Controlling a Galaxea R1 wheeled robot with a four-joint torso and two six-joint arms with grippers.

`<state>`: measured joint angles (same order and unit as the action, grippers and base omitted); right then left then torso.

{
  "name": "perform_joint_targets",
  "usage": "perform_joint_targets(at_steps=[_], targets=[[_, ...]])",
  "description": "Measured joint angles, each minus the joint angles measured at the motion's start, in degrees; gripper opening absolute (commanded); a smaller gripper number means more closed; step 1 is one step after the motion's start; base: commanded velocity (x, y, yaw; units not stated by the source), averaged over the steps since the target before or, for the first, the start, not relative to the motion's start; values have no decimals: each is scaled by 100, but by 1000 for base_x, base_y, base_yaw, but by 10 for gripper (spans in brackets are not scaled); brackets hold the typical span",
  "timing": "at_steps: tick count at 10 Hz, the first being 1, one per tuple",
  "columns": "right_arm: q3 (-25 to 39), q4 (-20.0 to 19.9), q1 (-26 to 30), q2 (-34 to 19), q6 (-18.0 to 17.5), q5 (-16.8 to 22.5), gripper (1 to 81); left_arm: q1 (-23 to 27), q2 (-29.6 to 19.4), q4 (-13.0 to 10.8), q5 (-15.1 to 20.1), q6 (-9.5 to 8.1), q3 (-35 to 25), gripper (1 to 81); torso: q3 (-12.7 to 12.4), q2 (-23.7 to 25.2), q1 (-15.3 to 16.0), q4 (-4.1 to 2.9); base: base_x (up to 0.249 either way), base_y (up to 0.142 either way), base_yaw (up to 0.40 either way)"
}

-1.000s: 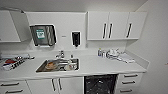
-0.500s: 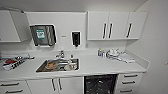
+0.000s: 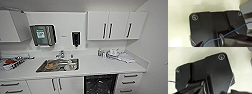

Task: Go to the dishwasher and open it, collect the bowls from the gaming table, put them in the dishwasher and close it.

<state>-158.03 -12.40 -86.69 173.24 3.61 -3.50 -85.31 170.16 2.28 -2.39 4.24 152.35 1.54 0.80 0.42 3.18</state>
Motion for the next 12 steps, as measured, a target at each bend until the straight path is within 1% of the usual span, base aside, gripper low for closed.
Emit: perform_joint_targets(at_steps=[4, 5, 6, 7, 9, 12], targets=[[1, -2, 35, 7, 7, -16, 811, 50, -43, 0, -11, 0, -4, 811, 2, -7, 6, 0, -20, 0, 0], [4, -2, -2, 7, 11, -29, 811, -18, -59, 0, -22, 2, -4, 811, -2, 2, -9, 0, 0, 0, 0], [4, -5, -112, 7, 24, 28, 811, -99, -61, -2, 38, 2, -4, 811, -2, 2, -11, 0, 0, 0, 105], [4, -2, -99, 7, 27, 26, 811, -77, -61, -2, 46, 0, -4, 811, -2, 0, -9, 0, 0, 0, 179], [1, -2, -9, 5, 44, -18, 811, -7, -61, -2, -15, 0, -4, 811, -2, 0, -7, 0, 0, 0, 330], [4, 5, -123, 2, 44, 56, 811, -24, -63, -27, -35, 2, 0, 811, -2, 0, -7, 0, 0, 0, 361]])
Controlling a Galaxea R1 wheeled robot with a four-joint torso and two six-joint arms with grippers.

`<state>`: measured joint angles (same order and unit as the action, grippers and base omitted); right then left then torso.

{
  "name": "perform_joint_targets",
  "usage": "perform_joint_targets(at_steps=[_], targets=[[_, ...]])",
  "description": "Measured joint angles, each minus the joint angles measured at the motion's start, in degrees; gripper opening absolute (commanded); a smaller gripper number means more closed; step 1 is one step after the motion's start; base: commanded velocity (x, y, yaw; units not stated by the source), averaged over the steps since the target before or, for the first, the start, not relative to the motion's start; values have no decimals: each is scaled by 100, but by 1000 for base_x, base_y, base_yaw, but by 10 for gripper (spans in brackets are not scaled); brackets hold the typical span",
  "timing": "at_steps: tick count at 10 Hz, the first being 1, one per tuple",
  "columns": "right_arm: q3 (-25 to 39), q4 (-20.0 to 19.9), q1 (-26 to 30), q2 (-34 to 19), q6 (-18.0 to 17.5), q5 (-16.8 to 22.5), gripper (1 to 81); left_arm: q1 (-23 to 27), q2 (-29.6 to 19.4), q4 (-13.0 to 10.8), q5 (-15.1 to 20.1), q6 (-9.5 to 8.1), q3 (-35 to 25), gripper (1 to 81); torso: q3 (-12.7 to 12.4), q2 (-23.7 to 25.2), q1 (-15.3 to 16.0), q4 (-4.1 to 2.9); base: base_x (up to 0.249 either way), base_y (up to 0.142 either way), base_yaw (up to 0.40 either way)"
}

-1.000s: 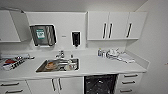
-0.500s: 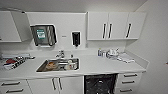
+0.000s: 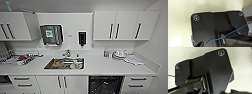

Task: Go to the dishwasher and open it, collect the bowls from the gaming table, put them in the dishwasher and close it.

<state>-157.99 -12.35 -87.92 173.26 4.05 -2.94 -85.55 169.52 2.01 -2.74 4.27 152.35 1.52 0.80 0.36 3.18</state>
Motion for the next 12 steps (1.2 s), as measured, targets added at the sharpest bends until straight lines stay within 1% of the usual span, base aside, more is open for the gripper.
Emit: perform_joint_targets(at_steps=[1, 2, 4, 6, 8, 9, 10, 11, 12], targets=[[-2, -2, 95, -13, 2, -65, 811, -35, -1, -127, 79, -2, -4, 811, 0, 0, 0, 0, 0, 0, 366], [0, -2, 96, -9, 2, -69, 811, -15, -4, -199, 44, 0, 7, 811, 0, 0, 0, 0, 0, 0, 368], [0, 0, 55, 6, 6, -45, 811, 17, 0, -230, 5, 0, 5, 811, 0, 0, 0, 0, 0, 0, 370], [-2, 1, 62, 2, 20, -50, 811, 22, -4, -361, -4, 0, 5, 811, 0, 0, 2, 0, 0, 0, 371], [0, 17, 62, -2, 22, -41, 811, 9, -30, -379, -20, 0, 0, 811, 0, 0, 2, 0, 0, 0, 372], [18, 56, 62, -28, 24, 52, 811, -13, -65, -377, -95, 0, -6, 811, 0, 0, 2, 0, 0, 0, 372], [127, 83, 60, -91, 24, 126, 811, -37, -111, -377, -207, 0, -44, 811, 0, 0, 0, 0, 0, 0, 372], [297, 102, 62, -163, 27, 132, 811, -61, -150, -377, -222, 0, -96, 811, 0, 0, 0, 0, 0, 0, 372], [606, 108, 60, -290, 27, 146, 811, -85, -191, -377, -233, 0, -179, 811, 0, 0, 0, 0, 0, 0, 372]])
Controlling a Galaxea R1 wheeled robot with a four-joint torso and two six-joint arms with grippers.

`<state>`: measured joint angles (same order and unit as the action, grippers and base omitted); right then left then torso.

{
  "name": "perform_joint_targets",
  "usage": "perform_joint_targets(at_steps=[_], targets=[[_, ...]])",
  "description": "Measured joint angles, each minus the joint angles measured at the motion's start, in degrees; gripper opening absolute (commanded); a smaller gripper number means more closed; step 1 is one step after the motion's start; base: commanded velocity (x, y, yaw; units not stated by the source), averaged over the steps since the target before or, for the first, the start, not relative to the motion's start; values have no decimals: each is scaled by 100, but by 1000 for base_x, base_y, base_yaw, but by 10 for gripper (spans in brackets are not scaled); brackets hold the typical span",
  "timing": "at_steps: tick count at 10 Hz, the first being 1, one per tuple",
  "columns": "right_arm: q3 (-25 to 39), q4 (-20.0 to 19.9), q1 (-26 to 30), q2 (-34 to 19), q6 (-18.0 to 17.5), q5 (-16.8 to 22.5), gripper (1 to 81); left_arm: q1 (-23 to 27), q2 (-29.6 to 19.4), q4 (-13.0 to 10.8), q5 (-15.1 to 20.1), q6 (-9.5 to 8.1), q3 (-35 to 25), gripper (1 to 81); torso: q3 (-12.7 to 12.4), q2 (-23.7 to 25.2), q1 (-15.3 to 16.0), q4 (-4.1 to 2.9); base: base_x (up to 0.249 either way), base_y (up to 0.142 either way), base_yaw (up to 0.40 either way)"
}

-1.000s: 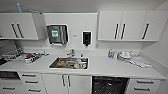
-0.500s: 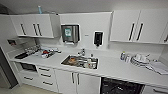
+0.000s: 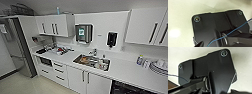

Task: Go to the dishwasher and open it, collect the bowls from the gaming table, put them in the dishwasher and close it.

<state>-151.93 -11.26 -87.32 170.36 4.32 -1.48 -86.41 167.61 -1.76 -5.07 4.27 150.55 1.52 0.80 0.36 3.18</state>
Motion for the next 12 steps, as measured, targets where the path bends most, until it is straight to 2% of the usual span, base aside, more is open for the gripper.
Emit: perform_joint_targets(at_steps=[3, 5, 12], targets=[[1075, 30, 2, -501, 0, 0, 811, -20, -232, 0, -16, 0, -502, 811, 0, 0, 0, 0, 0, 0, 372], [1506, 38, -13, -785, 0, 2, 811, -33, -302, 2, -18, -2, -555, 811, 0, 0, 0, 0, 0, 0, 372], [1693, 85, -33, -912, 11, 2, 811, -28, -204, 0, -13, -2, -540, 811, 0, 0, 0, 0, 0, 0, 372]])
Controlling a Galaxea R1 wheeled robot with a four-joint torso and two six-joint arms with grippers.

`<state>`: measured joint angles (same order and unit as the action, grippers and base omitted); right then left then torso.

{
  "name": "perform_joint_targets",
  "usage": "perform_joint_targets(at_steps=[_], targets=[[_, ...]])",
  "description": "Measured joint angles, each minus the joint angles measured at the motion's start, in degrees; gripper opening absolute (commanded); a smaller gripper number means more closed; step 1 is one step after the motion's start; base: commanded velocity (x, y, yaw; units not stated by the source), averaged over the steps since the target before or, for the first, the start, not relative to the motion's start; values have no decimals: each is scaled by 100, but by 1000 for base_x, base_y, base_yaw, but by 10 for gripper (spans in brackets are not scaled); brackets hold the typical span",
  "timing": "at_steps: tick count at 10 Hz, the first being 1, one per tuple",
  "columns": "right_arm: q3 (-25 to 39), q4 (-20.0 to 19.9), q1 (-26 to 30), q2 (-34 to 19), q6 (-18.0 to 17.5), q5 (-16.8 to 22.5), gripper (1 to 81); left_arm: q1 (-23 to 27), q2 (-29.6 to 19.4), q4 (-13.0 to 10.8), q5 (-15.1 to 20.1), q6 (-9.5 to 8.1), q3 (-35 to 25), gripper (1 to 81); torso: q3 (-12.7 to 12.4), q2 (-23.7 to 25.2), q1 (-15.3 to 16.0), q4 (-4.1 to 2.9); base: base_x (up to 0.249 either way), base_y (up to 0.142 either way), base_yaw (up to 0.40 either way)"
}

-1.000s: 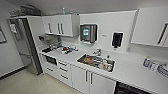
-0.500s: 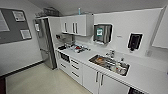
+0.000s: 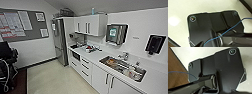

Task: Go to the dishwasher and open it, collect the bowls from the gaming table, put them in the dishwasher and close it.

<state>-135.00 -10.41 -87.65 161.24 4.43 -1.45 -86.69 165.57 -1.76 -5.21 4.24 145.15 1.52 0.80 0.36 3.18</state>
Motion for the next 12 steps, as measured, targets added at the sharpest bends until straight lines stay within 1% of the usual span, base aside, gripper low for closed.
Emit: perform_joint_targets(at_steps=[4, 7, 8, 12], targets=[[49, 35, 2, -57, 0, -4, 811, -2, -2, 0, 2, 2, 0, 811, 0, 0, 0, 0, 0, 0, 372], [484, 44, -9, -265, 0, -9, 811, -18, -2, 0, -9, 2, 0, 811, 0, 0, 0, 0, 0, 0, 372], [514, 46, -11, -295, 0, -11, 811, -18, -2, 0, -2, 2, -15, 811, 0, 0, 2, 0, 0, 0, 372], [355, 102, -16, -245, 0, -6, 811, -18, -2, 0, -17, 0, -33, 811, 0, 0, 0, 0, 0, 0, 372]])
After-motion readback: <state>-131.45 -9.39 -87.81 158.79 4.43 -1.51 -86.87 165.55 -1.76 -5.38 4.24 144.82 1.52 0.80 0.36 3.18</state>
